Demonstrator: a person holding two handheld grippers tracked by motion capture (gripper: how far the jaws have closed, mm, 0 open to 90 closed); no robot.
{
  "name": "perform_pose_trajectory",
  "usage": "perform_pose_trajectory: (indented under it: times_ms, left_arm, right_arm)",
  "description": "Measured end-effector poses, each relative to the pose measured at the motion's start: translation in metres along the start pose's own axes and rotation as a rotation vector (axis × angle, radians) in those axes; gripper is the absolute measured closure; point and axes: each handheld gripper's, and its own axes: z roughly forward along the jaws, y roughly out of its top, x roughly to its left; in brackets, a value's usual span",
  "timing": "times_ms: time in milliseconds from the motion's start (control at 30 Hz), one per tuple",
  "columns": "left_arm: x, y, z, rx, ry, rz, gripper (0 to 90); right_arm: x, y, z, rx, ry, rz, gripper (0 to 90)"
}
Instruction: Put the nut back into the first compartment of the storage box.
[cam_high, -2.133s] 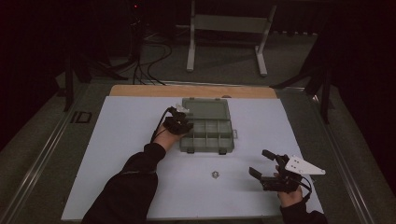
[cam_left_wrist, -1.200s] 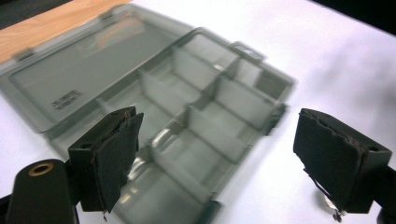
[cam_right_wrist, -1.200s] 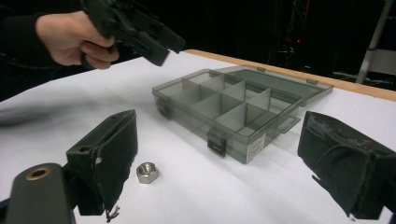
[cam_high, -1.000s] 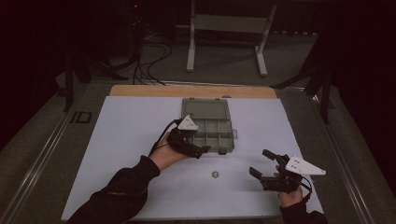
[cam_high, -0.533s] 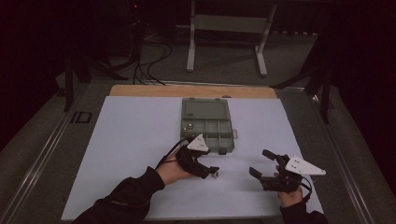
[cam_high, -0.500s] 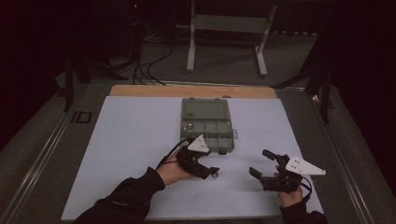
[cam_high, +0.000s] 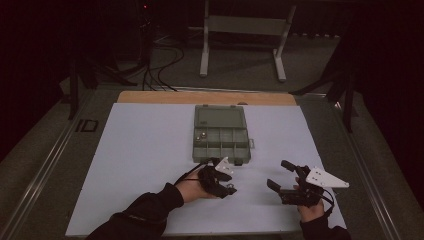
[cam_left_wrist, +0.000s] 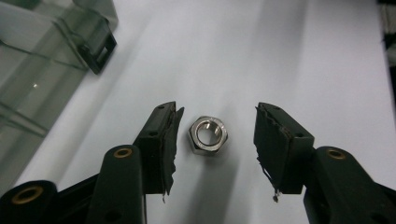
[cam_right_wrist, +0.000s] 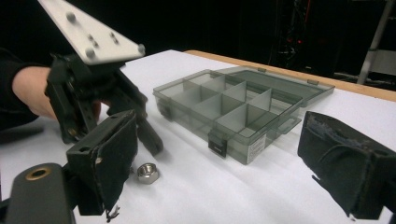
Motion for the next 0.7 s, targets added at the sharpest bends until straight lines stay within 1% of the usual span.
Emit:
perform_pose_trajectory:
  times_ms: [33,100,167,233,300,367,400,433,467,500,567,600,633,700]
  left_arm:
    - [-0.0001,-0.0003,0.0023,0.003,0.001,-0.003,50.4]
    - [-0.0002,-0.001,0.006,0.018,0.008,0.003,52.1]
    - [-0.0006,-0.0017,0.0082,0.03,0.02,0.017,53.7]
    - [-0.0007,-0.0013,0.0082,0.024,0.024,0.024,56.9]
    - [-0.0021,-0.0013,0.0096,0.022,0.03,0.046,60.8]
    - [-0.0038,-0.0004,0.0094,0.036,0.045,0.079,65.3]
    - [-0.0038,-0.0004,0.0094,0.036,0.045,0.079,66.1]
    - [-0.0052,0.0006,0.0095,0.046,0.054,0.083,66.1]
    - [-0.0067,0.0012,0.01,0.044,0.056,0.075,66.8]
    - [-0.0078,0.002,0.0096,0.054,0.063,0.092,69.2]
    - [-0.0084,0.0023,0.0093,0.054,0.064,0.095,69.3]
    - [-0.0079,0.002,0.0087,0.052,0.061,0.09,69.3]
    - [-0.0075,0.0014,0.009,0.041,0.06,0.077,69.3]
    - [-0.0054,0.0016,0.0063,0.033,0.059,0.07,69.3]
  right_arm:
    - [-0.0001,0.0,-0.0001,0.0,0.0,0.001,12.1]
    - [-0.0002,-0.0001,0.0,0.001,0.0,0.003,12.1]
    - [-0.0003,0.0,0.0001,0.001,0.001,0.004,12.1]
    - [0.0,0.0002,0.0005,0.0,0.002,0.0,12.1]
    - [0.0002,0.0001,0.001,0.004,0.002,0.0,12.1]
    - [0.0002,0.0001,0.0012,0.004,0.001,0.001,12.1]
    - [0.0002,0.0001,0.0012,0.004,0.001,0.001,12.1]
    - [0.0002,0.0001,0.0011,0.004,0.001,0.0,12.1]
    - [0.0001,0.0,0.0009,0.004,0.0,0.0,12.1]
    - [0.0,0.0,0.0008,0.003,0.0,0.002,12.1]
    - [-0.0001,0.0,0.0008,0.003,0.002,0.005,12.1]
    - [-0.0001,0.0,0.0009,0.003,0.002,0.003,12.1]
    - [0.0,0.0001,0.0008,0.002,0.002,0.002,12.1]
    - [0.0,0.0002,0.0006,0.001,0.002,0.003,12.2]
